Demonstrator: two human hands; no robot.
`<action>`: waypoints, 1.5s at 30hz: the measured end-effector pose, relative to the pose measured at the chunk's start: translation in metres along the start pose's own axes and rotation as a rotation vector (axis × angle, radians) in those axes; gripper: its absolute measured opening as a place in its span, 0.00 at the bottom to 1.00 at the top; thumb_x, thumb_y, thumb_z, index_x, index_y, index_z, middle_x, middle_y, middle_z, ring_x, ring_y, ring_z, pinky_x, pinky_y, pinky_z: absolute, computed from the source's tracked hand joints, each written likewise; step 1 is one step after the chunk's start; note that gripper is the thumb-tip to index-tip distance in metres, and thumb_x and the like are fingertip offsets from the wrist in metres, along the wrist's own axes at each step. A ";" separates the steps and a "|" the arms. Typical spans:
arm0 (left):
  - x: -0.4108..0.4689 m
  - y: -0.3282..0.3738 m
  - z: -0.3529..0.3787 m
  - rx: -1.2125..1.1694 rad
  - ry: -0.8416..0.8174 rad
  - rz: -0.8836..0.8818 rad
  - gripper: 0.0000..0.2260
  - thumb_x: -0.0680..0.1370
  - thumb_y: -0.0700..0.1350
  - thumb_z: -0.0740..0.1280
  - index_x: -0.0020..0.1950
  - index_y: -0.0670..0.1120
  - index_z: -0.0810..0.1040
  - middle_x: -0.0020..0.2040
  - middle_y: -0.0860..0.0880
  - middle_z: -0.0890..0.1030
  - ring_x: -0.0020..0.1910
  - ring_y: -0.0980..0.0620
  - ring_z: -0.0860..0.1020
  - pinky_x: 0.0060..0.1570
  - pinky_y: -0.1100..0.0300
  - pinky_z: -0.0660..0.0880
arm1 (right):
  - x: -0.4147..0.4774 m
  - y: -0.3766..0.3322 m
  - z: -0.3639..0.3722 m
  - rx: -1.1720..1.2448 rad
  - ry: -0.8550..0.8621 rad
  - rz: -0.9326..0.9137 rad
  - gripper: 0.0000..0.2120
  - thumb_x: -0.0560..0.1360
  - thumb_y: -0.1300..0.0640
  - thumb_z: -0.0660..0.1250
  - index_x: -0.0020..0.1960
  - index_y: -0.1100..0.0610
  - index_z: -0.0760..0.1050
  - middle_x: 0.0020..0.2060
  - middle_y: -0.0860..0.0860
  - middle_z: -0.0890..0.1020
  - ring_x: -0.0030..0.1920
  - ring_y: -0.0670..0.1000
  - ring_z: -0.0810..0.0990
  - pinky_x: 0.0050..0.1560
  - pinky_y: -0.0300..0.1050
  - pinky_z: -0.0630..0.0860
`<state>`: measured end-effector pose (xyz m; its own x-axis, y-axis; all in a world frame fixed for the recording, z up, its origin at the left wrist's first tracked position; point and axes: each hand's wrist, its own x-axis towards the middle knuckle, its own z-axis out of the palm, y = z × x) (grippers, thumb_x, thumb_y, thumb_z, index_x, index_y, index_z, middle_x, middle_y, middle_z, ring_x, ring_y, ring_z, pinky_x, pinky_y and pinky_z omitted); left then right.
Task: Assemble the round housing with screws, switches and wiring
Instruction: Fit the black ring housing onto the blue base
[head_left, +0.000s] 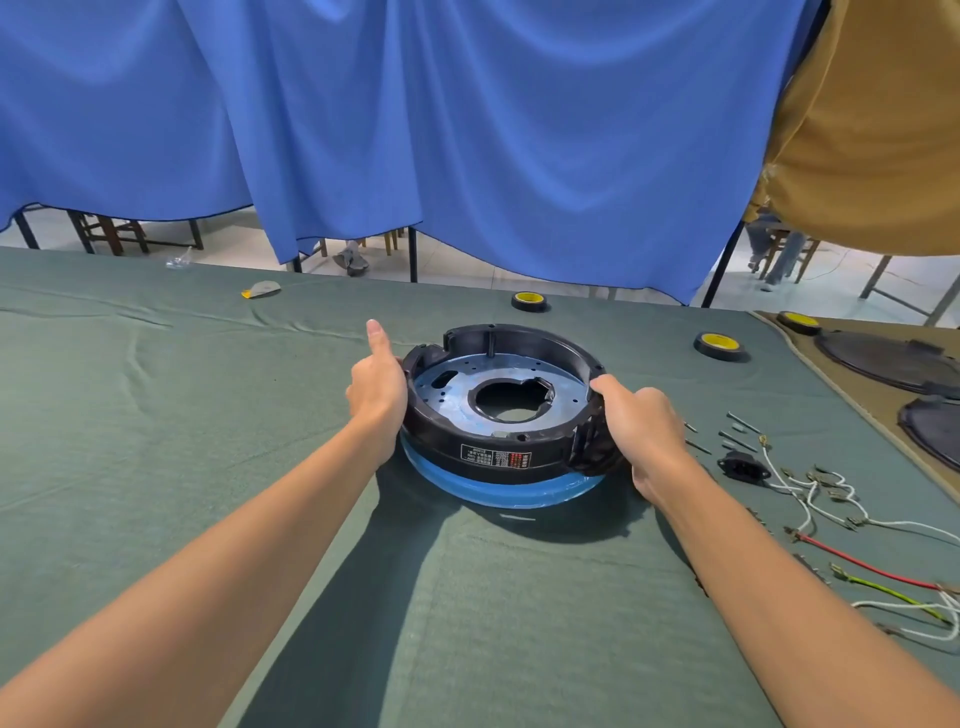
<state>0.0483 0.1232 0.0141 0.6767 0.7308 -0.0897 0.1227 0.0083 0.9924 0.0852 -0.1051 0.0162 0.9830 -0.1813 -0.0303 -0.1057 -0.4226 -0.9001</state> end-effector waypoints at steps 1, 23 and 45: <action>-0.001 0.000 0.000 0.010 0.051 0.005 0.31 0.80 0.67 0.43 0.42 0.47 0.76 0.47 0.46 0.79 0.46 0.49 0.77 0.52 0.51 0.70 | 0.000 0.000 0.000 -0.045 0.006 -0.021 0.18 0.74 0.44 0.60 0.38 0.58 0.72 0.48 0.56 0.77 0.42 0.52 0.73 0.35 0.47 0.64; 0.011 -0.026 0.010 -0.105 -0.177 0.228 0.39 0.67 0.71 0.59 0.50 0.35 0.80 0.48 0.37 0.84 0.52 0.36 0.81 0.61 0.38 0.72 | 0.042 -0.013 -0.004 -0.090 -0.090 -0.218 0.09 0.76 0.52 0.66 0.55 0.52 0.74 0.53 0.51 0.78 0.55 0.55 0.76 0.57 0.56 0.76; 0.000 -0.025 0.010 -0.088 -0.259 0.350 0.42 0.70 0.74 0.57 0.49 0.33 0.78 0.52 0.31 0.79 0.53 0.33 0.78 0.59 0.36 0.73 | 0.030 -0.013 0.001 0.192 -0.027 -0.095 0.16 0.74 0.66 0.60 0.56 0.50 0.75 0.45 0.52 0.79 0.45 0.57 0.80 0.47 0.61 0.80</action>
<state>0.0524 0.1159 -0.0119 0.8272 0.5052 0.2462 -0.2008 -0.1435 0.9691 0.1164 -0.1045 0.0267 0.9911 -0.1235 0.0493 0.0157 -0.2594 -0.9656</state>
